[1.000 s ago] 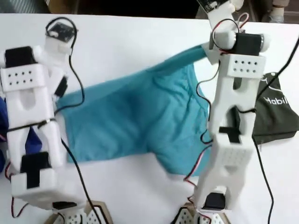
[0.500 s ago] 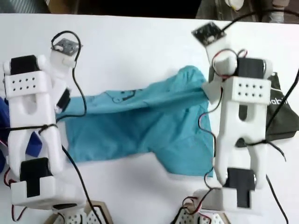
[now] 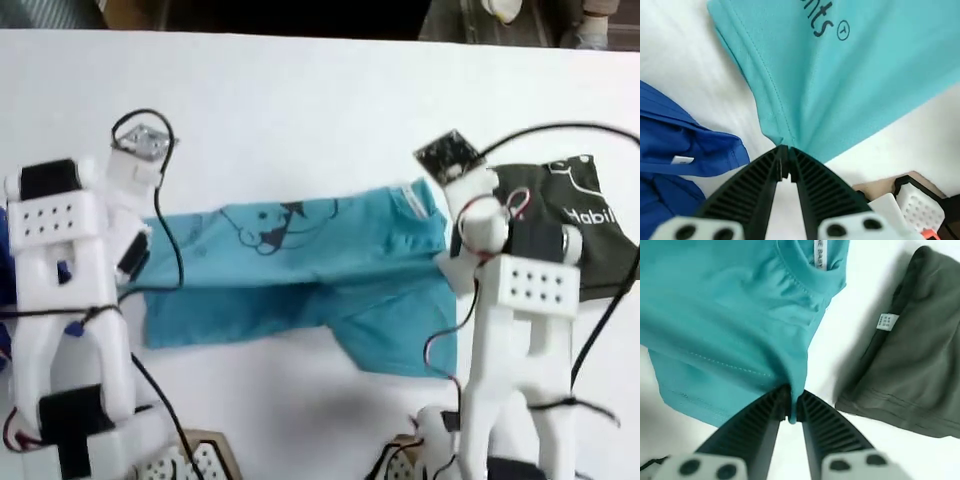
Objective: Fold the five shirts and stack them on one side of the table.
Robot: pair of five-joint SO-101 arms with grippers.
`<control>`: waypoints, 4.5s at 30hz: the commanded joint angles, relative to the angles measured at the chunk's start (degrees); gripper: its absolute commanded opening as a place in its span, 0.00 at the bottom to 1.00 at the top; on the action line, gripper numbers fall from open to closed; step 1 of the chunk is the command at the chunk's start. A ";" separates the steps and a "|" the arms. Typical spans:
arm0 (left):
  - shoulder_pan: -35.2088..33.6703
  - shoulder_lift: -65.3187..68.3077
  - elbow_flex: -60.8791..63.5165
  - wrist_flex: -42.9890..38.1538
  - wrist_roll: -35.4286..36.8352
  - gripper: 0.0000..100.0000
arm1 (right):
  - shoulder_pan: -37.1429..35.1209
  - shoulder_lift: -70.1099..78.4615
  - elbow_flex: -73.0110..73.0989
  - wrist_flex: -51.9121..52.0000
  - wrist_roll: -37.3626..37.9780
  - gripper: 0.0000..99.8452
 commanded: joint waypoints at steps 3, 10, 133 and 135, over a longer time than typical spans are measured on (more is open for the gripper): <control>-0.53 -4.48 6.73 -4.57 -0.53 0.03 | 0.92 -6.64 5.98 -2.15 0.53 0.02; -0.62 -4.57 13.23 -8.35 -0.62 0.03 | 1.71 -7.25 11.25 -4.35 3.25 0.02; -1.41 59.96 -45.85 -18.90 18.02 0.24 | -9.36 56.75 -24.62 -37.32 -14.59 0.02; -1.32 63.03 -51.74 -16.44 18.11 0.24 | -9.45 56.75 -26.11 -37.32 -14.59 0.02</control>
